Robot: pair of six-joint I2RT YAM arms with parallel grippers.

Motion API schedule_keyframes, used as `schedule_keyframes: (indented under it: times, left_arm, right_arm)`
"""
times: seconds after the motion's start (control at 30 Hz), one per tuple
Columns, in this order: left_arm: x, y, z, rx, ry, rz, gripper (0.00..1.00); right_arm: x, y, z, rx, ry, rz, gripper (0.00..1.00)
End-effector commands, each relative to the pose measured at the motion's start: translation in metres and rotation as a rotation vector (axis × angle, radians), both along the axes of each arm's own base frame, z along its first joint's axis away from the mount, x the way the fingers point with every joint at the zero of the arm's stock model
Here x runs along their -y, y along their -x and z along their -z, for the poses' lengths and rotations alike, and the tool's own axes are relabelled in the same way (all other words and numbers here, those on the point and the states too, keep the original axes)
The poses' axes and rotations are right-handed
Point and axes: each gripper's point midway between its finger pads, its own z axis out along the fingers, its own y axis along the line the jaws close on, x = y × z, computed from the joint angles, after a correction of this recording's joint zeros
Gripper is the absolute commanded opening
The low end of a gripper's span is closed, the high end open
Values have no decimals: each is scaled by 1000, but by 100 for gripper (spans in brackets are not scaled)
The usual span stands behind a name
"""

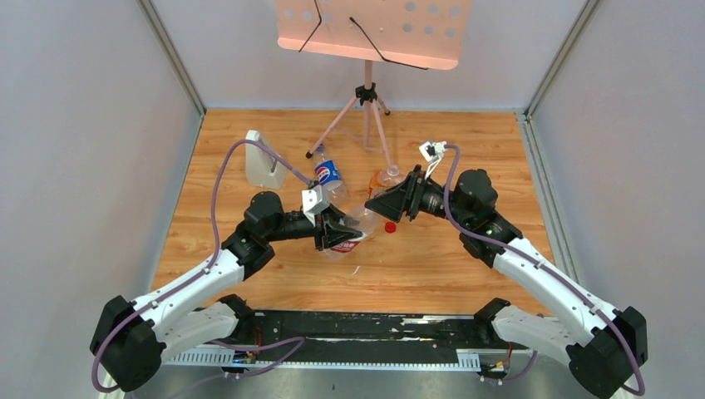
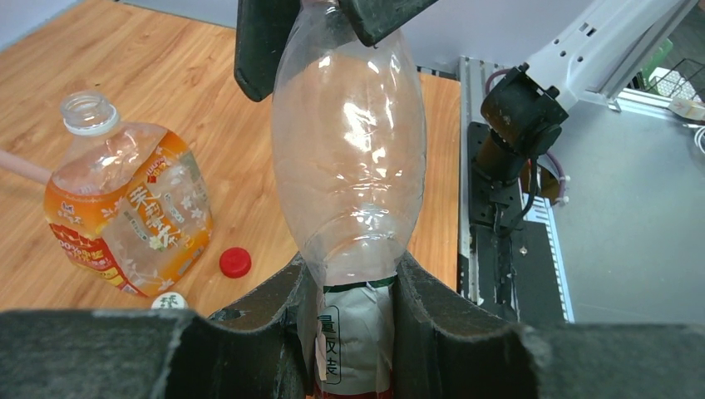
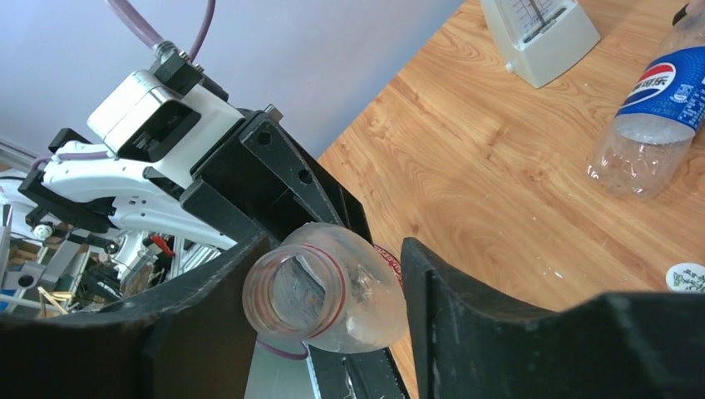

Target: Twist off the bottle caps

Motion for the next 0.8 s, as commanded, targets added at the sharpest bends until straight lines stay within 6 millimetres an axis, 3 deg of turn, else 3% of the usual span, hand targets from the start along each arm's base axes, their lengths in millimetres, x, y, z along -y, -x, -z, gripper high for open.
schedule_keyframes:
  times: [0.0, 0.1, 0.23, 0.33, 0.47, 0.67, 0.77]
  left_arm:
    - [2, 6, -23, 49, 41, 40, 3]
    - [2, 7, -23, 56, 41, 43, 3]
    - [3, 7, -24, 56, 34, 47, 3]
    - [2, 5, -24, 48, 34, 34, 3]
    - [0, 1, -25, 45, 40, 3, 4]
    - [0, -1, -23, 46, 37, -6, 4]
    - [1, -2, -23, 40, 38, -11, 10]
  right_arm:
    - [0, 5, -26, 65, -35, -10, 55]
    - [2, 6, -26, 72, -36, -4, 55]
    - [5, 7, -25, 76, -35, 9, 71]
    - [6, 8, -23, 76, -33, 9, 73]
    - [9, 8, -21, 88, -22, 21, 65]
    - [10, 11, -20, 99, -19, 15, 42]
    - [9, 13, -20, 105, -18, 1, 30]
